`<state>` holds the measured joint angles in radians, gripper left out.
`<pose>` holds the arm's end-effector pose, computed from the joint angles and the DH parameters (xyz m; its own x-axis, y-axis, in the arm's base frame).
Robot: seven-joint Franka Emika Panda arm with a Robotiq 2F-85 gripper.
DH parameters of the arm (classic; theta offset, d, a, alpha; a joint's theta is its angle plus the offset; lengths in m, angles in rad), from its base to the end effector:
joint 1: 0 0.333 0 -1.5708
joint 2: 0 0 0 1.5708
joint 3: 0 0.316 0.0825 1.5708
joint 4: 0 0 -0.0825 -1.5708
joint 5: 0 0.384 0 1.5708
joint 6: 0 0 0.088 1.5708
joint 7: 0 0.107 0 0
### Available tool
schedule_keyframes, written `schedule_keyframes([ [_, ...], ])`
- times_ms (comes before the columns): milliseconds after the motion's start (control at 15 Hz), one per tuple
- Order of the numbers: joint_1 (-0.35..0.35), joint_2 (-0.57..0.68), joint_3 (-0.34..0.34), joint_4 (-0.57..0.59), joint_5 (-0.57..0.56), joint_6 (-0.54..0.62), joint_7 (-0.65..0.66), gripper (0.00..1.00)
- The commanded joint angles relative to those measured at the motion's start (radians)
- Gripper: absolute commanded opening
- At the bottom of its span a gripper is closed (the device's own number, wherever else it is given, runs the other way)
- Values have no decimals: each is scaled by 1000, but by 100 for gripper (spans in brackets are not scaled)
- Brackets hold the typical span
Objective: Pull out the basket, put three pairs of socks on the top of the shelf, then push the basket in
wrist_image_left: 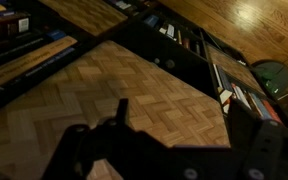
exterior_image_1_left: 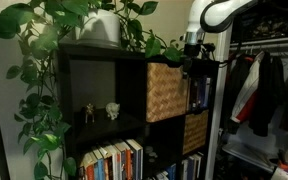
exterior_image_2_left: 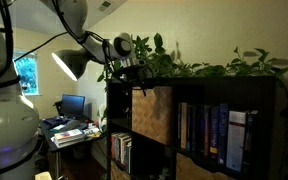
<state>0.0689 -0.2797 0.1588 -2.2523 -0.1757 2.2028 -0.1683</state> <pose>0.4764 0.1087 0.5001 0.8620 0.4758 0.1748 0.4324 -0.8702 0.2361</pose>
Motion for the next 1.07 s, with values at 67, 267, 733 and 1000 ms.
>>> schedule_keyframes([
  [67, 42, -79, -14, -54, -76, 110, -110, 100],
  [267, 42, -86, -11, -83, -145, 260, -101, 100],
  [733, 15, -65, -7, -173, -259, 548, -76, 100],
  [1000, 10, -51, -17, -239, -282, 709, -105, 100],
])
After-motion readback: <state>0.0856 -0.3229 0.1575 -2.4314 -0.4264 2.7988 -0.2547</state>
